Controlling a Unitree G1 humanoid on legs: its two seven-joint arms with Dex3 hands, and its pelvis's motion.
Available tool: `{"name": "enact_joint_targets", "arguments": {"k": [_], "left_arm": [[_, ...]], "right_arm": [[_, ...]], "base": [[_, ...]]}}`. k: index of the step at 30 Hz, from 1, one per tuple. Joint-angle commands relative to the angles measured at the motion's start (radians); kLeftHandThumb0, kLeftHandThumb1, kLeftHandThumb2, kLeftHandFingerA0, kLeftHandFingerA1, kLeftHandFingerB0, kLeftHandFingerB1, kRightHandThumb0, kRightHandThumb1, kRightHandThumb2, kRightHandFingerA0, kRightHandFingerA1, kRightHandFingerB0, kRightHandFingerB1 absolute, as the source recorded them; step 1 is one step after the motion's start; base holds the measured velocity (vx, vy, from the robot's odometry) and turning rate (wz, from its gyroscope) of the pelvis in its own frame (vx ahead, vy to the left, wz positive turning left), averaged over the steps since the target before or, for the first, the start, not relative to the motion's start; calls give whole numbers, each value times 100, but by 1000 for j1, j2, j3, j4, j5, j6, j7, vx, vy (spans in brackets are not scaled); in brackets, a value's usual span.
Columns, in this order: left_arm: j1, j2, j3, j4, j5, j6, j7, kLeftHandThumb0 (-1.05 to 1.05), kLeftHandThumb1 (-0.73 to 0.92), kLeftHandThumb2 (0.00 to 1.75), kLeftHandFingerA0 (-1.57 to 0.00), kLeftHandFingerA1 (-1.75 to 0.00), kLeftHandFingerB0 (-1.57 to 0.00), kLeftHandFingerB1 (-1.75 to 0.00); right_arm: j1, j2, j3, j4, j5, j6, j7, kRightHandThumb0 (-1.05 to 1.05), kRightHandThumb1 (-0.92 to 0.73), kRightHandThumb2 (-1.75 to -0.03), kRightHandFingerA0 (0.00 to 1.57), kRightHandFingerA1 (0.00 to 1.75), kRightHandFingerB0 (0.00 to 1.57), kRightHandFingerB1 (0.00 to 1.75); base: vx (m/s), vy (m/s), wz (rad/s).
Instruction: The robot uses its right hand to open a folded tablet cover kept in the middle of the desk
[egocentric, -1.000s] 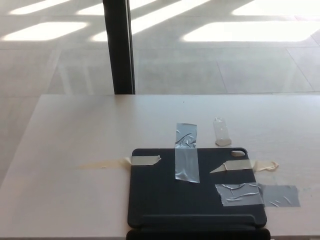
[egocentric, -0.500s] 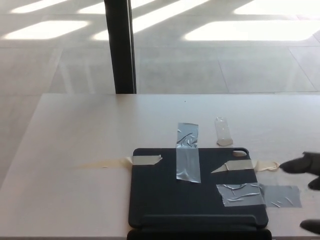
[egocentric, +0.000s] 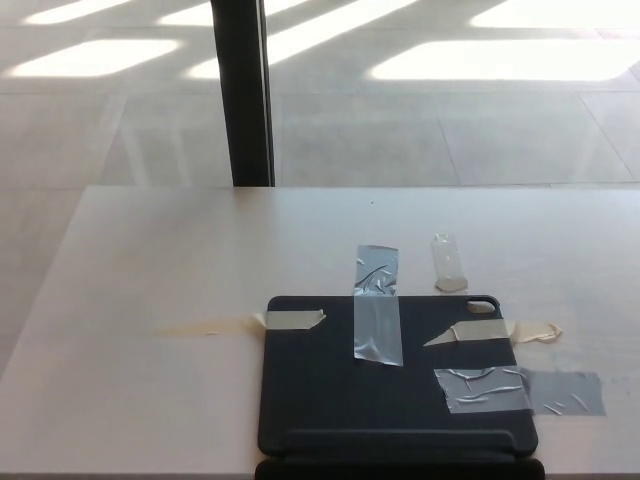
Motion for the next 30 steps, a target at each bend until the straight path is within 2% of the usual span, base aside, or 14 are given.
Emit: {"name": "enact_joint_targets", "arguments": {"k": [1, 4, 6, 7, 10, 13, 19, 21, 22, 24, 25, 26, 29, 30], "left_arm": [[34, 22, 11, 20, -24, -16, -4, -41, 36, 52, -109, -77, -93, -73], [34, 19, 4, 17, -18, -13, 4, -42, 37, 52, -106, -75, -92, -71], [30, 21, -1, 18, -13, -1, 15, -43, 37, 52, -106, -74, -90, -70], [29, 21, 0, 19, -13, -1, 14, -44, 37, 52, -106, -74, -91, -71], [31, 18, 6, 21, -21, -6, 5, -43, 37, 52, -105, -75, -91, -71], [31, 14, 4, 21, -21, -1, -1, -45, 38, 51, -104, -74, -89, -71], [29, 21, 8, 21, -28, 27, -10, -53, 29, 76, -92, -82, -85, -78], [26, 22, 8, 25, -27, 24, -5, -47, 41, 53, -94, -75, -85, -71], [23, 22, 11, 30, -28, 21, -1, -54, 42, 53, -92, -74, -79, -68], [20, 20, 11, 33, -29, 21, 2, -54, 42, 53, -92, -74, -79, -68], [15, 19, 22, 37, -41, 27, -2, -54, 44, 54, -91, -76, -76, -68], [13, 20, 22, 40, -40, 25, 3, -63, 32, 81, -85, -80, -71, -73], [15, 19, 15, 36, -33, 24, 11, -58, 48, 55, -84, -76, -69, -66], [14, 20, 16, 37, -35, 29, 9, -58, 50, 55, -82, -76, -66, -66]], "right_arm": [[66, 39, -657, 649, 236, -136, -407, -67, -58, -62, 107, 163, 33, 49], [95, 58, -698, 738, 257, -197, -462, -66, -65, -60, 77, 123, 29, 49], [107, 99, -717, 833, 274, -298, -562, -80, -51, -93, 73, 104, 28, 60], [113, 105, -710, 876, 275, -327, -585, -76, -64, -60, 62, 98, 30, 56], [112, 125, -706, 966, 279, -413, -668, -79, -64, -60, 81, 112, 32, 56], [115, 143, -698, 1070, 282, -480, -741, -75, -67, -60, 33, 84, 26, 58], [128, 152, -691, 1197, 318, -452, -718, -75, -69, -61, 14, 69, 25, 55], [133, 179, -714, 1157, 347, -434, -668, -75, -65, -60, 22, 80, 28, 52], [124, 181, -736, 1173, 381, -433, -638, -79, -62, -59, 86, 136, 28, 53], [117, 177, -745, 1187, 397, -436, -626, -79, -62, -59, 86, 136, 28, 53], [104, 167, -759, 1219, 431, -435, -578, -79, -61, -58, 55, 75, 28, 50], [97, 163, -754, 1235, 433, -436, -568, -78, -61, -58, 50, 65, 29, 49], [87, 170, -766, 1264, 460, -439, -530, -82, -62, -59, 55, 63, 35, 49], [87, 179, -765, 1255, 460, -439, -522, -79, -49, -93, 55, 67, 29, 55]], "base": [[0, 0, 0], [0, 0, 0], [0, 0, 0], [0, 0, 0], [0, 0, 0], [0, 0, 0], [0, 0, 0], [0, 0, 0], [0, 0, 0], [0, 0, 0], [0, 0, 0], [0, 0, 0], [0, 0, 0], [0, 0, 0]]}}
